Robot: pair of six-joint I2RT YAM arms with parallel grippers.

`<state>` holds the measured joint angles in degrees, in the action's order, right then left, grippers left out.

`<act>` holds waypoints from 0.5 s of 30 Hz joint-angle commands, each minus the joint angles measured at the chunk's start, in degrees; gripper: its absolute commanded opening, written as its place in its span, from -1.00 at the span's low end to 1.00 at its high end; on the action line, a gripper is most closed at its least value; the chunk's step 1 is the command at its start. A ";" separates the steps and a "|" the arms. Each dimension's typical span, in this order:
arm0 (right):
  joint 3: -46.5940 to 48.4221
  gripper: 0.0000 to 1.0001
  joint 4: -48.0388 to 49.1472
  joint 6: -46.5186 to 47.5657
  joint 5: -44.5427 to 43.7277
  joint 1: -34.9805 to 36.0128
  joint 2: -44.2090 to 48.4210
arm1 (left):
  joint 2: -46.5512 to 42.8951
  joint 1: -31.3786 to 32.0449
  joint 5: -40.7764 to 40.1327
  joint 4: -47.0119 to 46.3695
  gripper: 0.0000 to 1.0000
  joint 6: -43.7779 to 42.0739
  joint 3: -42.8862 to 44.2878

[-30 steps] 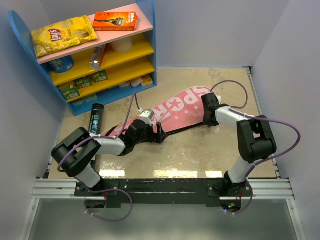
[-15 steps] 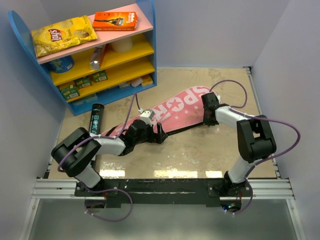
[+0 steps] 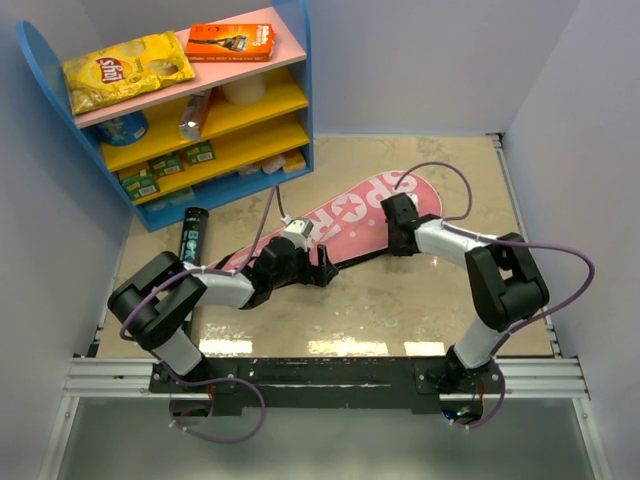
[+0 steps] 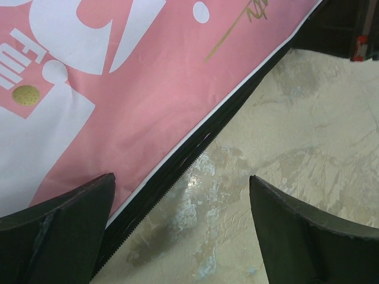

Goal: Pack up the badminton gear

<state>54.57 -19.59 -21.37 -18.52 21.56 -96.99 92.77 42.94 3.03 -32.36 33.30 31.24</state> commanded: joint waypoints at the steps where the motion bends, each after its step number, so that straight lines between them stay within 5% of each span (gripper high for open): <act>1: 0.36 -1.00 2.28 -3.94 5.78 7.86 0.40 | 3.64 0.66 2.25 8.72 1.00 -0.43 -1.54; 15: 3.79 -1.00 7.73 -11.24 14.48 25.37 -1.01 | 3.91 0.48 3.65 6.96 1.00 -0.69 -2.06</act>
<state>56.21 -15.92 -28.64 -9.41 43.83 -98.13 93.54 42.94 3.75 -33.82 33.26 31.24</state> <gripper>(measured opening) 0.010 0.997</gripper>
